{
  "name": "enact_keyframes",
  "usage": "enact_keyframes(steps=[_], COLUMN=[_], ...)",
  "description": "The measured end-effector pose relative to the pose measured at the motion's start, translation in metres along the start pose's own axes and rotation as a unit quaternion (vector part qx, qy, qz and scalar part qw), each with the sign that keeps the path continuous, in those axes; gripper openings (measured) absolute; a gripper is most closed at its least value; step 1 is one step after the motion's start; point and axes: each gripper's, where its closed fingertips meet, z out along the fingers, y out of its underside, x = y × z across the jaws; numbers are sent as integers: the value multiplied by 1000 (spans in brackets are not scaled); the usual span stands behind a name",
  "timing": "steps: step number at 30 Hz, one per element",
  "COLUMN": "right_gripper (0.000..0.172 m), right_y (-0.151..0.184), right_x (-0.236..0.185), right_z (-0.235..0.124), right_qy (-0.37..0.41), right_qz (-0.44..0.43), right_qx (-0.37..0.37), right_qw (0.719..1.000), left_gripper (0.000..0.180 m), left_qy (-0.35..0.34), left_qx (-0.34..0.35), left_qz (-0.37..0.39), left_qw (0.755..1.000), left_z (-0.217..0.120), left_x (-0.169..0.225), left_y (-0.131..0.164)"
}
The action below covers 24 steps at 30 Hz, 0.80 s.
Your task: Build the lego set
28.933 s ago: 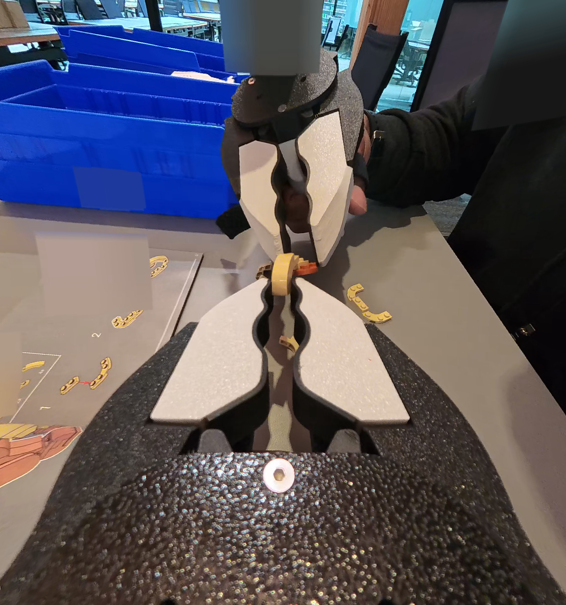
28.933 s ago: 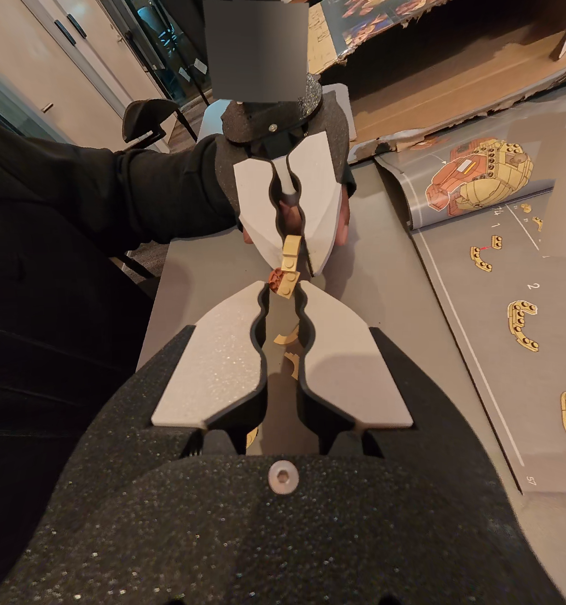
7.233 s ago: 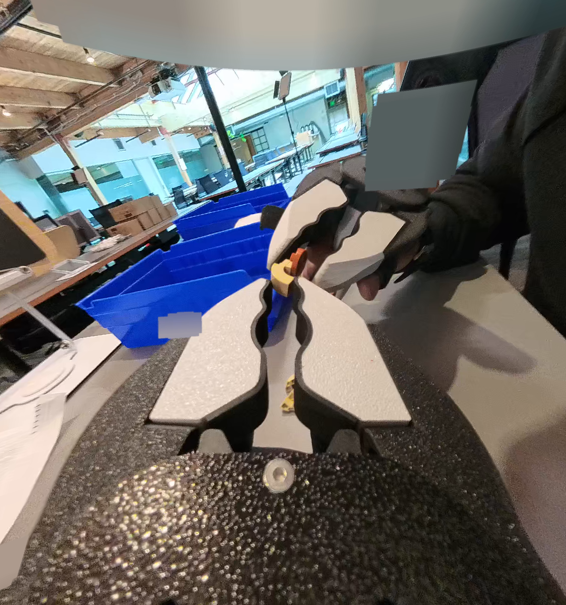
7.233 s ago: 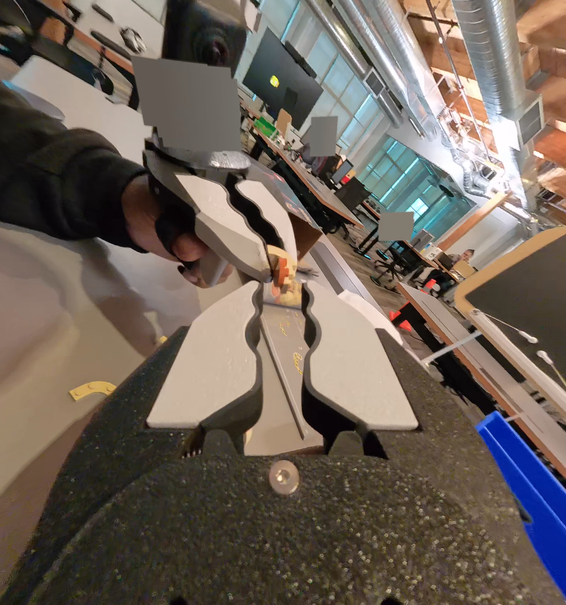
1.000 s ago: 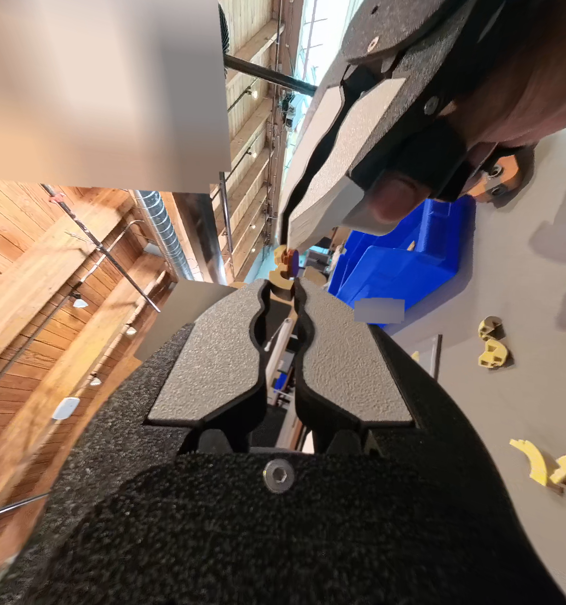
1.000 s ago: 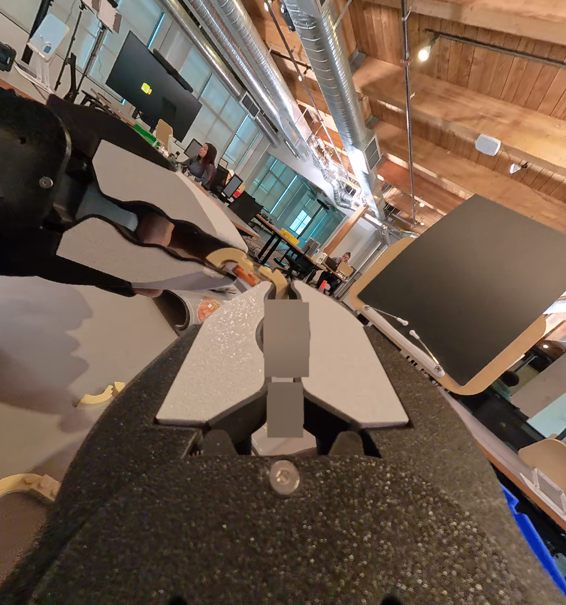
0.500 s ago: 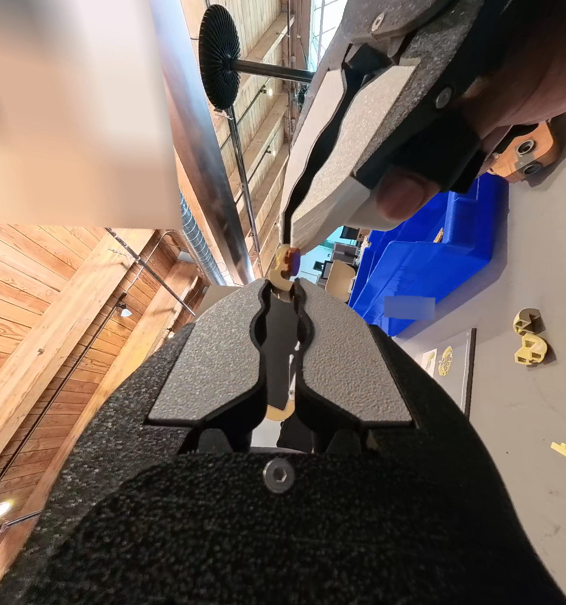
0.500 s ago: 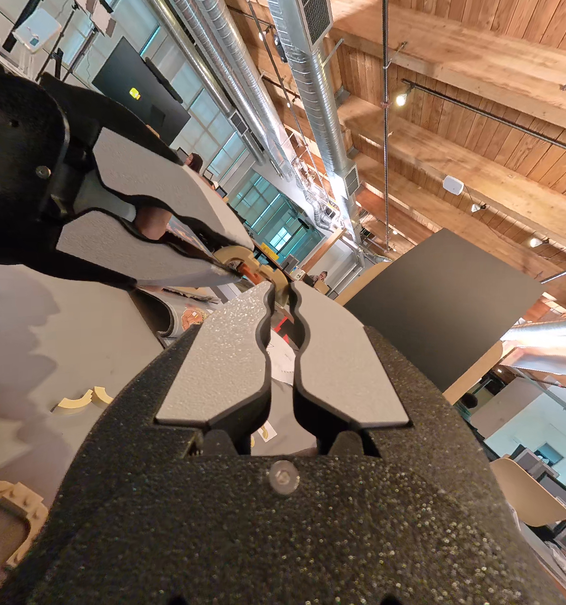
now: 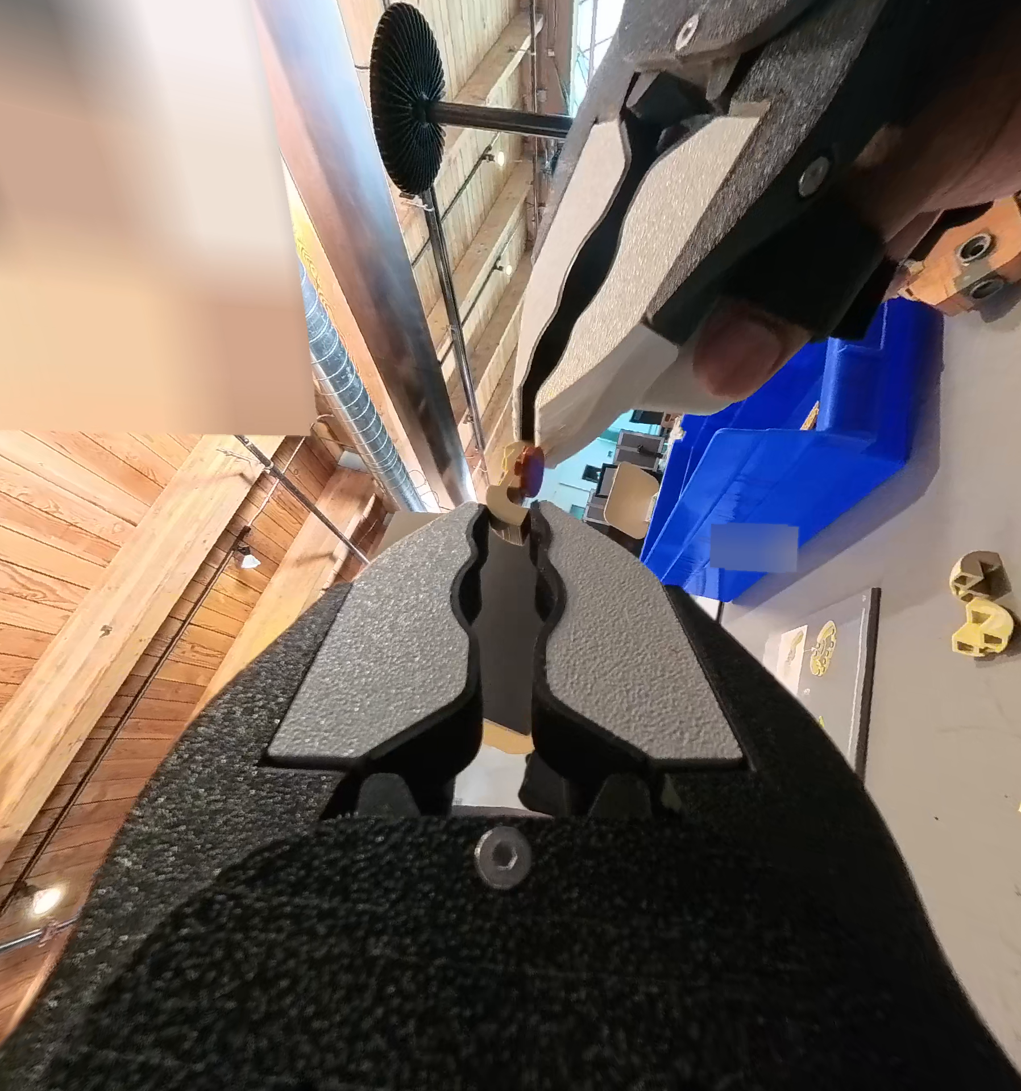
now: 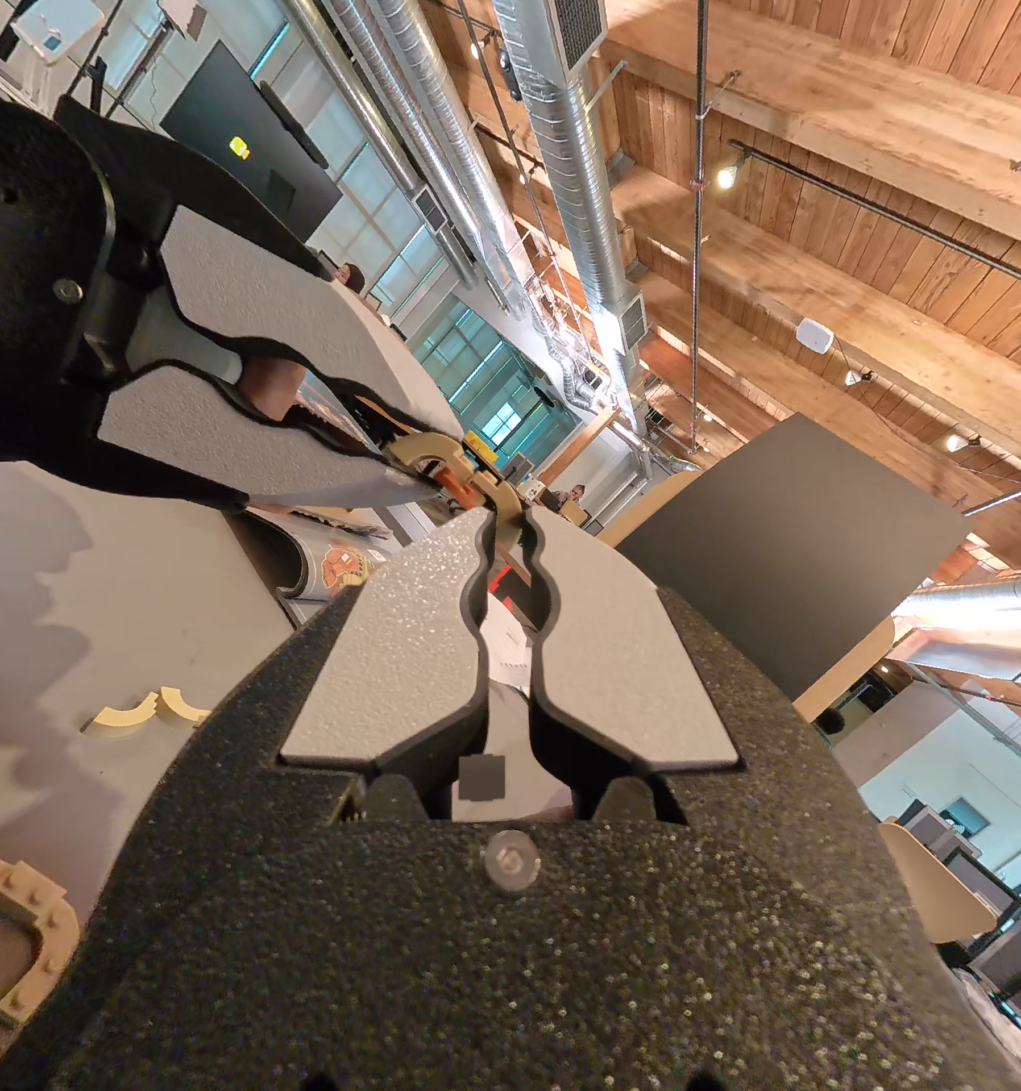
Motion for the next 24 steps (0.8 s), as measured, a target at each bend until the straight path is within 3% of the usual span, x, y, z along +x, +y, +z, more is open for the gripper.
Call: enact_keyframes(steps=[24], right_gripper=[8], right_y=[12], right_x=[0], right_z=[4], right_qy=[8], right_qz=[-49], right_qx=[-60], right_qw=[997], left_gripper=[12], left_qy=[5], left_qx=[-34], left_qz=[58], left_qw=[998], left_z=[2], left_x=[6], left_y=[8])
